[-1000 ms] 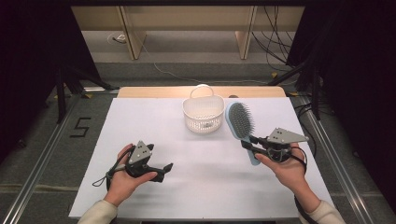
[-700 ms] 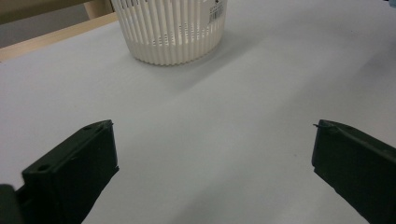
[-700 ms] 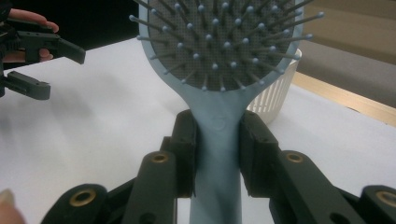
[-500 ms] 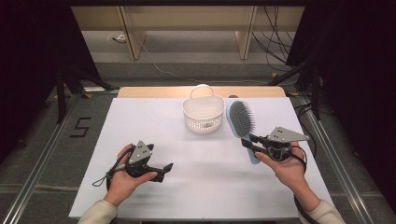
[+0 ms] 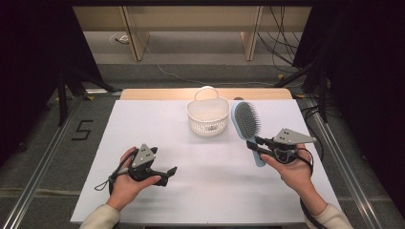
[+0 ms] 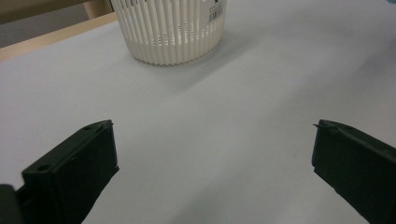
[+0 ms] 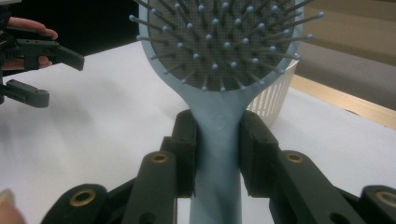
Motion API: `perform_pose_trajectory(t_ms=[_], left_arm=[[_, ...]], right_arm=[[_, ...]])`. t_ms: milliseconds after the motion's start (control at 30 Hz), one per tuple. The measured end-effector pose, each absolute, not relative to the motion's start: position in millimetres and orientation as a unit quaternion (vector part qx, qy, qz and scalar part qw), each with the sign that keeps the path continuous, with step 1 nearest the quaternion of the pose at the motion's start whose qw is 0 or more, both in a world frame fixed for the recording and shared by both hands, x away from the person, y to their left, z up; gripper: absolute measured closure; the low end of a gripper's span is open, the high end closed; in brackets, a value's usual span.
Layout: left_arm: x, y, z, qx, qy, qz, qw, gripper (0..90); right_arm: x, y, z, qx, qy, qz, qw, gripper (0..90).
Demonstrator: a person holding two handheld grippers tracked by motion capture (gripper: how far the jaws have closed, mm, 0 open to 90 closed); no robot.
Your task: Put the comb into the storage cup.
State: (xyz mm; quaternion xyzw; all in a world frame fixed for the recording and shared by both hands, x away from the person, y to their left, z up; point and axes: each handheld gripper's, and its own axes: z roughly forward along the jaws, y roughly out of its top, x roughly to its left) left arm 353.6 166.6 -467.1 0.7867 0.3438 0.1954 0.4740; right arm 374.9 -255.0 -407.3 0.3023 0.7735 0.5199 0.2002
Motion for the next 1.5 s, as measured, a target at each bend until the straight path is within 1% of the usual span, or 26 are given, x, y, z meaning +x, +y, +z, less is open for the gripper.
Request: perform_pose_trajectory(t_ms=[1500], left_arm=[[353.9, 166.2, -466.9, 0.787, 0.343, 0.195, 0.474, 0.0]], right_arm=[[388.0, -251.3, -399.0, 0.315, 0.754, 0.541, 0.200, 70.5]])
